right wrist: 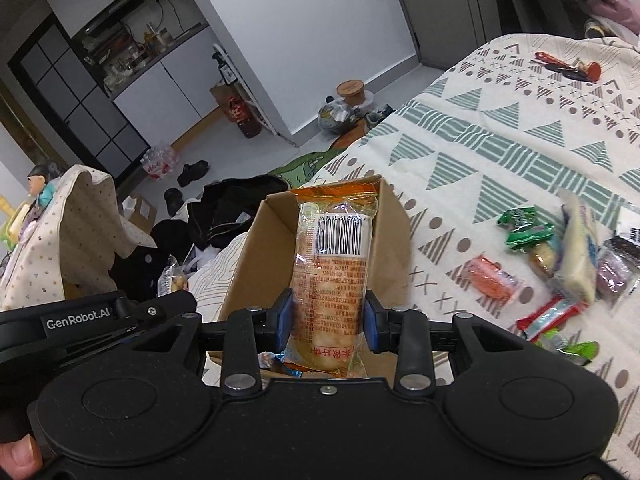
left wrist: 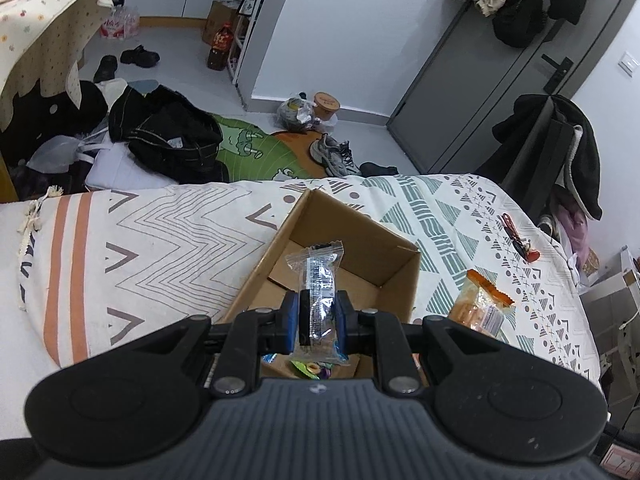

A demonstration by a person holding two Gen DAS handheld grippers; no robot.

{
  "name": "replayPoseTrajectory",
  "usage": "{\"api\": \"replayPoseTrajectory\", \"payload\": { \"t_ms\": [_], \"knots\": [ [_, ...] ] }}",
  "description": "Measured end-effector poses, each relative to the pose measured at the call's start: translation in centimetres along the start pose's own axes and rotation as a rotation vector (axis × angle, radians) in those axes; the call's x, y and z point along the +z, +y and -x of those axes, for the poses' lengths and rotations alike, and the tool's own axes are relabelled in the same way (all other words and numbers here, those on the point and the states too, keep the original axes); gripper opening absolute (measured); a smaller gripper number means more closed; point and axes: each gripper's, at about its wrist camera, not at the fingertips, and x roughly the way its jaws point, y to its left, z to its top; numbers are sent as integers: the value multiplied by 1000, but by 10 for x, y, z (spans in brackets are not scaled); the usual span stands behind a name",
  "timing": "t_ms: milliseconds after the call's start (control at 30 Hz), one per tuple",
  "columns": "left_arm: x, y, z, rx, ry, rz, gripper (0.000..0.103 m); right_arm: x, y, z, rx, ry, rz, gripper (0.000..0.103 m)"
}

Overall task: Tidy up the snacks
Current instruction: 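Carry both packets over the cardboard box and open both tools to release them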

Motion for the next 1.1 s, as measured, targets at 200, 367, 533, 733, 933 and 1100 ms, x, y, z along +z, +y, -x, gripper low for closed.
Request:
{"api": "replayPoseTrajectory", "payload": {
  "t_ms": [200,367,533,733,933,1100],
  "knots": [
    [12,1,-8,-14,21,3,18,7,7,-12,0,13,-15,35],
    [18,4,-11,-13,27,23,23,9,11,-17,-3,20,-12,35],
    [17,10,-8,24,24,28,26,8,13,-23,-5,31,-4,35],
    [16,15,-1,71,22,29,43,7,16,-16,21,13,9,52],
    [10,6,8,102,-8,2,68,6,1,1,5,-10,-12,55],
    [0,-7,15,106,-26,-21,75,3,-14,19,-17,-38,-13,68]
  ]
}}
